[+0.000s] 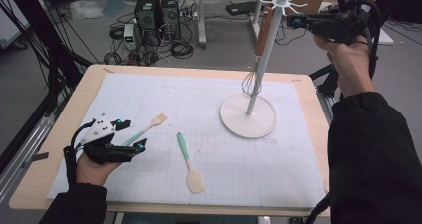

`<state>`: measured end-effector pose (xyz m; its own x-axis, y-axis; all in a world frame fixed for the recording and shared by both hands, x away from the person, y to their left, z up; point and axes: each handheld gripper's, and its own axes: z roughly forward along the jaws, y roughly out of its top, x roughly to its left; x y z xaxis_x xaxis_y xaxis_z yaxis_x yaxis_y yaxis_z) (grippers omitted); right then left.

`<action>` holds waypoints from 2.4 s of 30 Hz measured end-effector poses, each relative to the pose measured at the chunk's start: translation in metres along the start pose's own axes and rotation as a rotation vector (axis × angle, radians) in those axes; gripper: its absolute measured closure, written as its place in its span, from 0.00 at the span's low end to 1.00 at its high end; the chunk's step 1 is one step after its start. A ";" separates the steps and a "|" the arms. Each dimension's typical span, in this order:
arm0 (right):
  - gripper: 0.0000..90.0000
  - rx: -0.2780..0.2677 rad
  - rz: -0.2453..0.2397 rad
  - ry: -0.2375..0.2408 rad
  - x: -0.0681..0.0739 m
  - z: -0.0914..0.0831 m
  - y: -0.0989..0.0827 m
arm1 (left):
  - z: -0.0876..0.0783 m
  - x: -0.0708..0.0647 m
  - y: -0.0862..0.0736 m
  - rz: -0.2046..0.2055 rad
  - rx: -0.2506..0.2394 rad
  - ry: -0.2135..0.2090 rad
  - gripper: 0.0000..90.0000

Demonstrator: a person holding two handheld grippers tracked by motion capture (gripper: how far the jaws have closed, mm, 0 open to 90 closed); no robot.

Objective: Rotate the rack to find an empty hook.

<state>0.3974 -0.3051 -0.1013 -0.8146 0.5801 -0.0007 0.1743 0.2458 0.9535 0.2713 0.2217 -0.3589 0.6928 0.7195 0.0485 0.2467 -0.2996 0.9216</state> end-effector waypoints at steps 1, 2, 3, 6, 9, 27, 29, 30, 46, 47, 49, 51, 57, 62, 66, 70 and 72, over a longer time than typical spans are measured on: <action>0.99 0.003 -0.002 0.000 0.001 0.000 0.001 | 0.000 0.000 0.000 0.000 0.000 0.000 0.22; 0.99 0.003 -0.006 0.000 0.002 0.001 0.001 | 0.000 0.000 0.000 -0.002 -0.001 0.001 0.22; 0.99 0.004 -0.008 -0.003 0.003 0.001 0.002 | 0.000 0.000 0.000 -0.004 -0.003 0.000 0.22; 0.99 0.010 -0.012 -0.015 0.005 0.002 0.003 | 0.000 -0.001 0.001 -0.003 -0.004 -0.001 0.22; 0.99 0.010 -0.024 -0.015 0.007 0.004 0.004 | 0.000 -0.001 0.001 -0.004 -0.006 -0.001 0.22; 0.99 0.033 -0.044 -0.018 0.015 0.014 0.007 | -0.001 -0.001 0.001 -0.005 -0.008 -0.001 0.22; 0.99 0.022 -0.040 -0.014 0.015 0.012 0.006 | -0.002 -0.001 0.001 -0.003 -0.011 -0.002 0.22; 0.99 0.017 -0.039 -0.016 0.015 0.011 0.005 | -0.002 -0.001 0.001 -0.004 -0.009 -0.001 0.22; 0.73 -0.039 0.009 0.076 0.034 -0.003 -0.022 | -0.003 0.002 0.000 -0.004 -0.004 0.003 0.22; 0.71 -0.047 0.009 0.085 0.037 -0.002 -0.024 | -0.003 0.002 0.000 -0.005 -0.004 0.003 0.22; 0.69 -0.049 0.007 0.095 0.041 -0.001 -0.028 | -0.003 0.002 0.000 -0.007 -0.006 0.006 0.22; 0.67 -0.047 0.008 0.101 0.044 0.000 -0.033 | -0.003 0.002 -0.001 -0.007 -0.003 0.007 0.22; 0.57 -0.027 0.022 0.106 0.048 0.006 -0.047 | -0.003 0.003 -0.001 -0.013 -0.002 0.008 0.22; 0.53 -0.007 0.017 0.114 0.055 0.011 -0.055 | -0.003 0.002 -0.001 -0.013 0.001 0.011 0.22; 0.53 0.011 0.007 0.123 0.059 0.015 -0.062 | -0.003 0.002 -0.001 -0.010 0.004 0.012 0.22; 0.51 0.026 0.006 0.132 0.064 0.017 -0.069 | -0.003 0.002 -0.001 -0.008 0.009 0.012 0.22; 0.51 0.025 0.010 0.137 0.065 0.018 -0.073 | -0.002 0.002 -0.001 -0.012 0.007 0.008 0.22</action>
<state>0.3419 -0.2716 -0.1765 -0.8803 0.4715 0.0519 0.1954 0.2607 0.9454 0.2711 0.2246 -0.3591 0.6845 0.7279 0.0400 0.2597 -0.2948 0.9196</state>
